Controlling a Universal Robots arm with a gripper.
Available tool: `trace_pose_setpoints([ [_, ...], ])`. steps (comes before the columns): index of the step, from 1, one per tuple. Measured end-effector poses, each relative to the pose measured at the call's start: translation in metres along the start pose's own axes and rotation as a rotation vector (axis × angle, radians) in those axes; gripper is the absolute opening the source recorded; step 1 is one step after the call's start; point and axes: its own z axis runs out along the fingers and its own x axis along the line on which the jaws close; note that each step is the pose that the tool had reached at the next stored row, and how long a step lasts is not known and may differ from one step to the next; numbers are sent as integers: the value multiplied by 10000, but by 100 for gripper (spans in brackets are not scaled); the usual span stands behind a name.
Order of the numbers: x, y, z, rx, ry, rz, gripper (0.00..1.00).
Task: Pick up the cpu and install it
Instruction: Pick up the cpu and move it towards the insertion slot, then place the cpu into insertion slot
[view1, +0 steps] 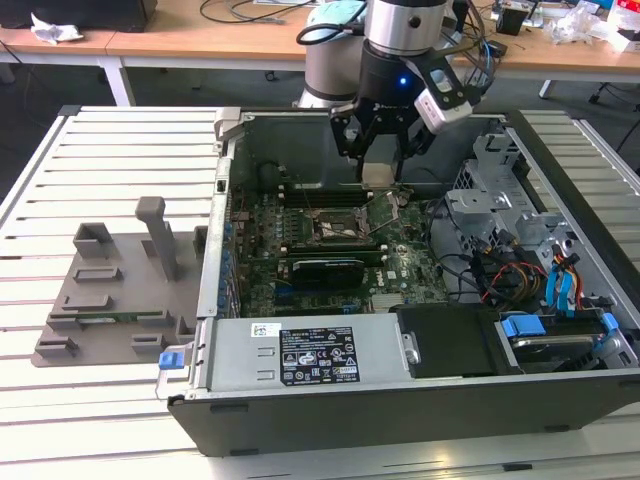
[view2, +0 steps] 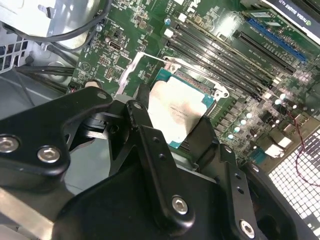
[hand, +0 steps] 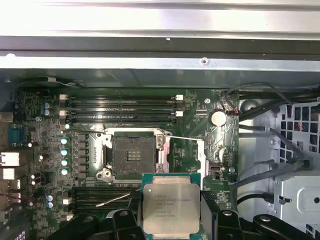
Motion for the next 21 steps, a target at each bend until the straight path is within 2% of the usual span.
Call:
trace_pose_setpoints([
  [6,31,17,36,1,0,-1,55],
  [17,33,18,38,0,0,0,55],
  [21,105,18,61,-1,0,1,55],
])
